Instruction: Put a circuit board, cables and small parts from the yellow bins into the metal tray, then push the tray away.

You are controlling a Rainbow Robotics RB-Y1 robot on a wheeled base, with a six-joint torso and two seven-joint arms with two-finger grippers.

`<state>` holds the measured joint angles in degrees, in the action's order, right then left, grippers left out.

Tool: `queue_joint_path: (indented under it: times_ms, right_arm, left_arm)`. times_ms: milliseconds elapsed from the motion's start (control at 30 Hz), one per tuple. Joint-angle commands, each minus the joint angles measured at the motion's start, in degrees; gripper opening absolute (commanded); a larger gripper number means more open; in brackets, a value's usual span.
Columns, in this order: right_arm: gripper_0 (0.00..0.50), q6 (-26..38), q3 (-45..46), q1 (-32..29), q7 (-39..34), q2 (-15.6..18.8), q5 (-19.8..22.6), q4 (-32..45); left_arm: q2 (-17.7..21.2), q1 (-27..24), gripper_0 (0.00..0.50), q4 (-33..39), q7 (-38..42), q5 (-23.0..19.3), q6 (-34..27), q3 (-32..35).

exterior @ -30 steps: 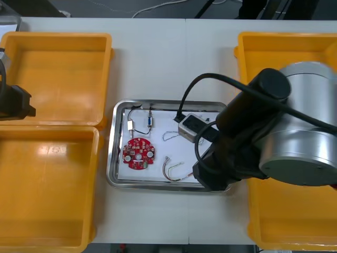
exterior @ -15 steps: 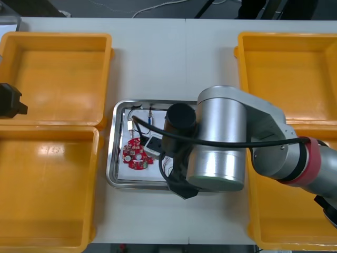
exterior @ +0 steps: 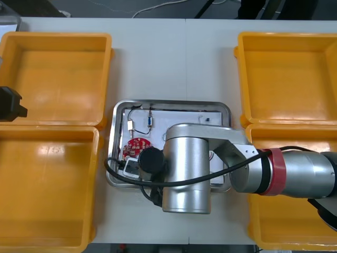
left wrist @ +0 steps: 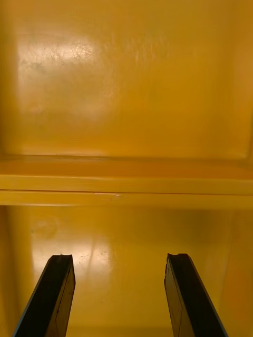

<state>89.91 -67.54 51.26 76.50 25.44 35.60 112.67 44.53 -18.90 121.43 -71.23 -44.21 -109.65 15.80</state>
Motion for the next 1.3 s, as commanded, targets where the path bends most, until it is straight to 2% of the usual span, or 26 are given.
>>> queue_joint_path:
  times_ms: [33,333,533,600,633,667,733,1100,1300]
  right_arm:
    - [0.500,-2.02,-4.00,2.71,1.02,-1.63,-2.29,-0.70]
    - [0.500,-3.69,-7.26,2.71,1.64,-1.98,-5.19,-1.84]
    - [0.500,-3.69,-7.52,2.71,1.90,-1.98,-5.46,-1.84]
    - [0.414,-3.69,-7.52,2.71,1.99,-1.98,-5.37,-1.84]
    - [0.349,-3.69,-7.52,2.62,2.07,-1.89,-5.37,-1.84]
    - [0.094,-3.69,-7.61,2.62,2.07,-1.80,-5.46,-1.84]
    - [0.007,-3.69,-7.52,2.71,2.25,-1.80,-5.72,-1.84]
    - [0.000,-3.69,-7.52,3.41,3.39,-1.10,-7.48,-1.84]
    - [0.000,-3.95,-7.52,5.87,4.80,0.13,-8.80,-1.84]
  left_arm:
    - [2.05,1.15,0.500,2.14,0.83,0.61,-0.35,1.60]
    - [2.05,1.59,0.500,2.85,1.10,0.52,-0.35,1.60]
    - [2.05,1.59,0.500,2.85,1.10,0.52,-0.35,1.60]
    - [2.05,1.59,0.500,2.85,1.10,0.52,-0.35,1.60]
    - [2.05,1.59,0.500,2.85,1.10,0.52,-0.35,1.60]
    - [2.05,1.59,0.500,2.85,1.10,0.52,-0.35,1.60]
    - [2.05,1.59,0.500,2.85,1.10,0.52,-0.35,1.60]
    - [2.05,1.59,0.500,2.85,1.10,0.52,-0.35,1.60]
    - [2.05,1.59,0.500,2.85,1.10,0.52,-0.35,1.60]
